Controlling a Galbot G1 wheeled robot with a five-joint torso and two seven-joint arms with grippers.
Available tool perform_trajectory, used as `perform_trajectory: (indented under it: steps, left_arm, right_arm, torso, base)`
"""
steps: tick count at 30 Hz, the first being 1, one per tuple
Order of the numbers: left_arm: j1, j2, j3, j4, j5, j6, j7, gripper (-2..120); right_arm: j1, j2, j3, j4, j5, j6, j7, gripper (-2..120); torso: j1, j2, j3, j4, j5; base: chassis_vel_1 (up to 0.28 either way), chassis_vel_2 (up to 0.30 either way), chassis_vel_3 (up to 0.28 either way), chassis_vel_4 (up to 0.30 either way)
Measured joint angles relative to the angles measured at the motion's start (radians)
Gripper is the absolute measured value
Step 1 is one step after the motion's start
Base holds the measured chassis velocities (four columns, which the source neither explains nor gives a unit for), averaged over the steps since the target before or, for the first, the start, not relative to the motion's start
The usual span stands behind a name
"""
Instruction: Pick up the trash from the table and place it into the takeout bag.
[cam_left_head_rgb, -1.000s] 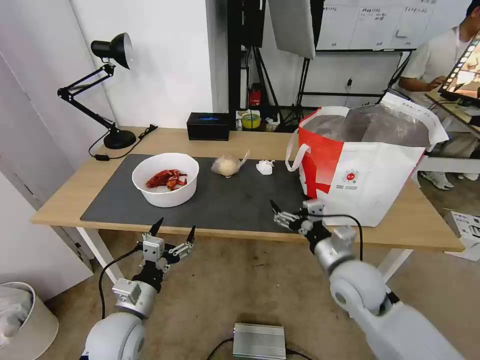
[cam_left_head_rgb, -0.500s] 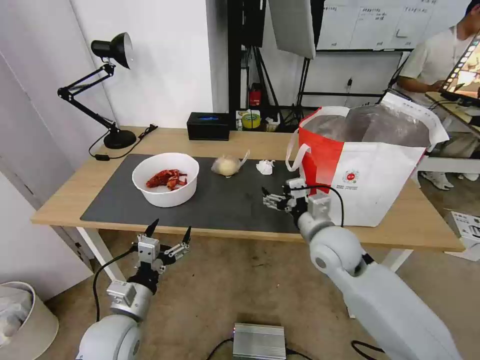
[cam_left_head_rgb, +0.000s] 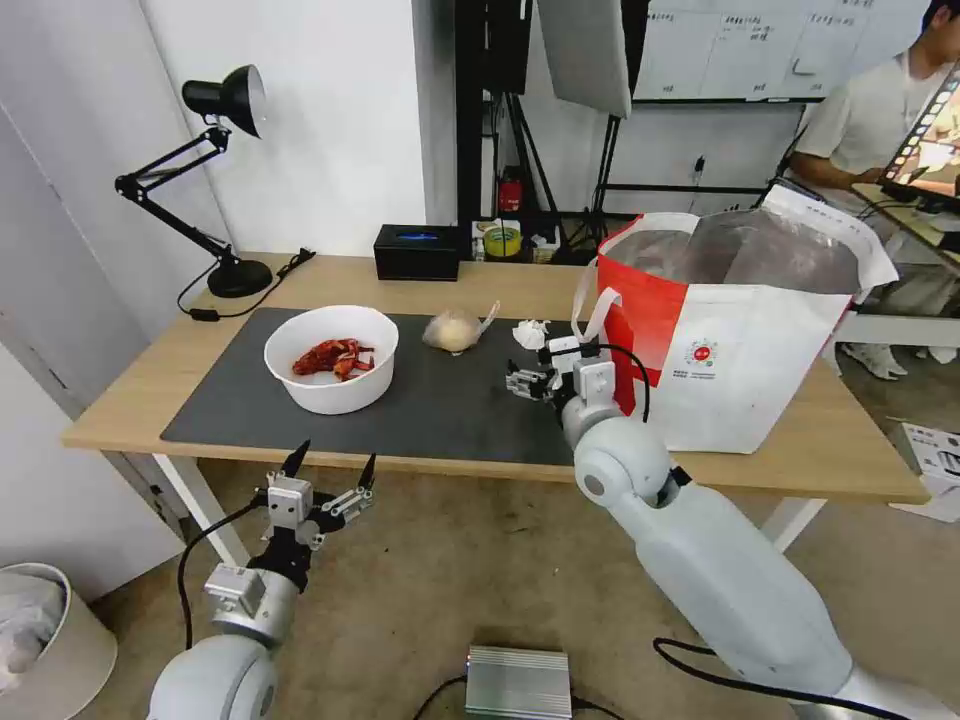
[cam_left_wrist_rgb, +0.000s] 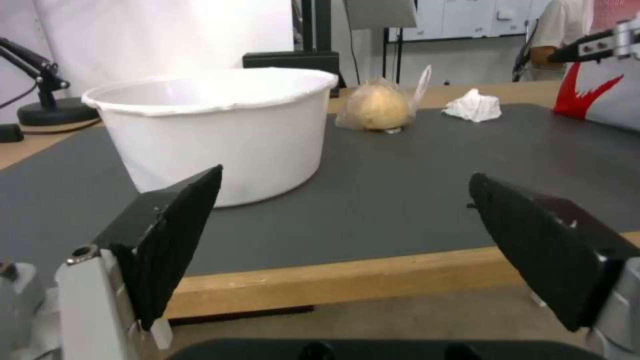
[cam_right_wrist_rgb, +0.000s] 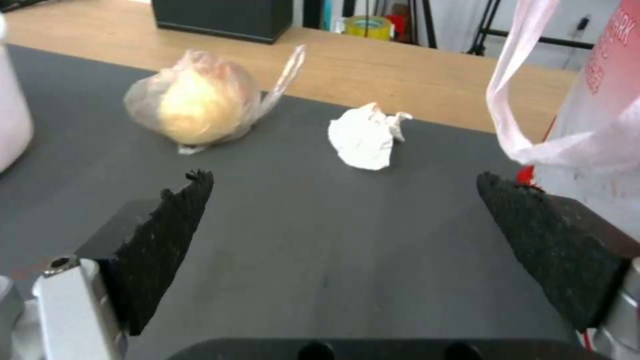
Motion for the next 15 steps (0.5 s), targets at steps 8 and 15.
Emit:
perform_trajectory:
  steps: [8, 15]
  left_arm:
    - [0.004, -0.003, 0.002, 0.002, 0.003, -0.002, 0.000, 100]
    - [0.004, -0.003, 0.006, 0.009, 0.004, -0.003, 0.000, 100]
  right_arm:
    - [0.032, 0.024, -0.001, -0.046, 0.006, -0.006, 0.022, 100]
    - [0.065, 0.049, -0.002, -0.090, 0.008, -0.014, 0.033, 100]
  torso:
    - [0.000, 0.000, 0.000, 0.0000, 0.0000]
    - [0.000, 0.000, 0.000, 0.0000, 0.0000]
  base:
    - [0.000, 0.000, 0.000, 0.000]
    - [0.000, 0.000, 0.000, 0.000]
